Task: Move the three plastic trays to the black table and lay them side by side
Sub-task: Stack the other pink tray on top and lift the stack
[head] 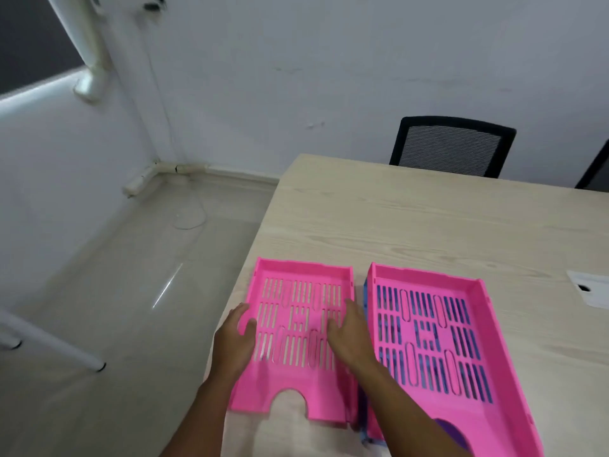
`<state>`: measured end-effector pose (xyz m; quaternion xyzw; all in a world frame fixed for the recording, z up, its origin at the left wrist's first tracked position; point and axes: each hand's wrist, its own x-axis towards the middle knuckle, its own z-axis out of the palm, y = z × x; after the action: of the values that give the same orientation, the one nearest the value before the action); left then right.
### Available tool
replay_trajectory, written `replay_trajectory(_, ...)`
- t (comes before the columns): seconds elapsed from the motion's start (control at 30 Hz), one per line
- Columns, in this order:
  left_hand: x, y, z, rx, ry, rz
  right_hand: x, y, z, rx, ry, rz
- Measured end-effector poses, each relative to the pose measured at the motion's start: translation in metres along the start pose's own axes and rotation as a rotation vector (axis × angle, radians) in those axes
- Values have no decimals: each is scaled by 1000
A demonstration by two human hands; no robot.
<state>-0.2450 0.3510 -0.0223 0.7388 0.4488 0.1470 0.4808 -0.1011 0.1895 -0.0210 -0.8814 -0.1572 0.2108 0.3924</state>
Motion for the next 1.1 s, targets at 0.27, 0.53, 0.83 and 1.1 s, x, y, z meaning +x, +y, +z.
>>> replay_trajectory(0.27, 30, -74, 6, 48, -259, -214, -10, 16, 17, 70, -23, 288)
replay_trajectory(0.53, 26, -36, -19, -135, -221, -161, 1, 0, 5, 88, 39, 149)
replay_trajectory(0.83, 4, 32, -30, -239, -203, 49, -21, -38, -86, 229, 209, -44)
replay_trajectory(1.1, -60, 91, 52, -268, -300, 188, -45, 38, -183, 285, 395, 34)
